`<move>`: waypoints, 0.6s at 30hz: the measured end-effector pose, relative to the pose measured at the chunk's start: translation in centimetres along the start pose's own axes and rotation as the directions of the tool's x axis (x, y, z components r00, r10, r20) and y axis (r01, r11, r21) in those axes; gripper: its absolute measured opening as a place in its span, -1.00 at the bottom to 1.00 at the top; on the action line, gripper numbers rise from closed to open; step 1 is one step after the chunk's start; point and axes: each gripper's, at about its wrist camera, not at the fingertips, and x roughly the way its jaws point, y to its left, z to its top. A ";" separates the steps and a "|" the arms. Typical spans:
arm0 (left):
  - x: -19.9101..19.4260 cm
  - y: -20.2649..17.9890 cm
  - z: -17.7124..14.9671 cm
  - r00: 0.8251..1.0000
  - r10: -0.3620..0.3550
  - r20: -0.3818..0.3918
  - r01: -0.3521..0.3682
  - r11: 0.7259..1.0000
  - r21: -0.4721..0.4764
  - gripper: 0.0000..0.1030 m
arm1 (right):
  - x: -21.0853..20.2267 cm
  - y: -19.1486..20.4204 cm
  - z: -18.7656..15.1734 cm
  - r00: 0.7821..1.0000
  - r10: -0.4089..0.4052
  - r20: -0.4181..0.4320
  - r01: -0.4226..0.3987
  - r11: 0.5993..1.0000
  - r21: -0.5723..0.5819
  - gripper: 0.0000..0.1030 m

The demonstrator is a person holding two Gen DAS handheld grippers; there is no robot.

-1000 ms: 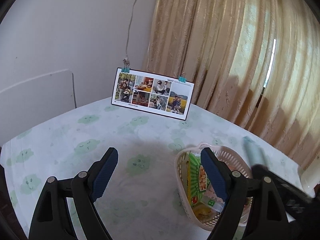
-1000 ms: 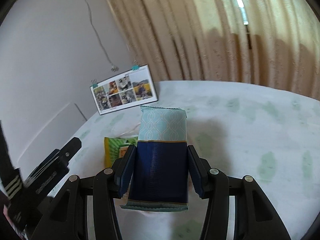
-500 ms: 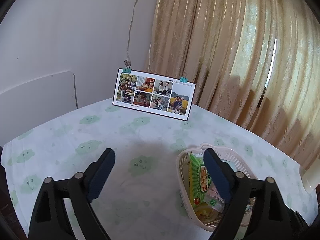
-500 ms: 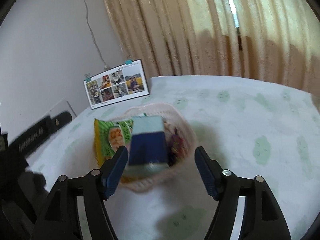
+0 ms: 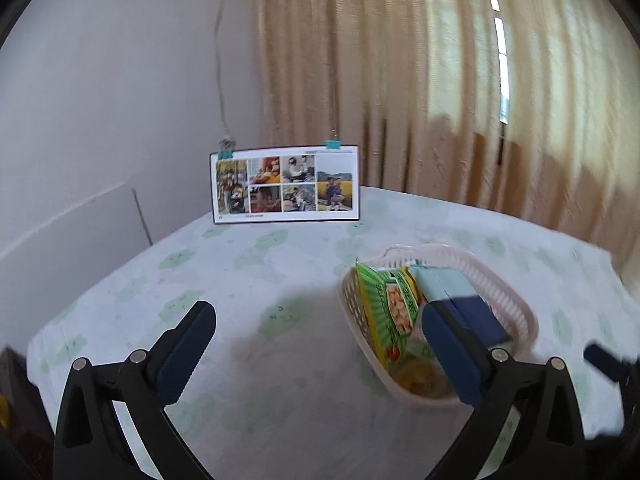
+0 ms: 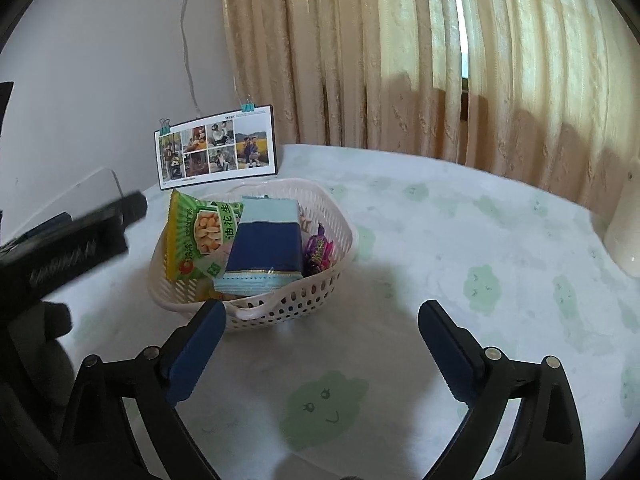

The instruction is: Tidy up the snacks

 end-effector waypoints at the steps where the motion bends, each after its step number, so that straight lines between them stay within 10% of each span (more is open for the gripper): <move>1: -0.6 0.2 0.0 1.000 0.003 0.013 -0.003 1.000 0.009 0.99 | -0.2 0.2 0.1 1.000 -0.006 0.006 0.006 1.000 -0.007 0.90; 18: -1.9 2.1 -1.7 1.000 0.015 -0.025 -0.012 0.994 0.109 0.99 | -2.0 1.6 0.3 0.998 -0.034 0.061 0.039 0.996 -0.076 0.99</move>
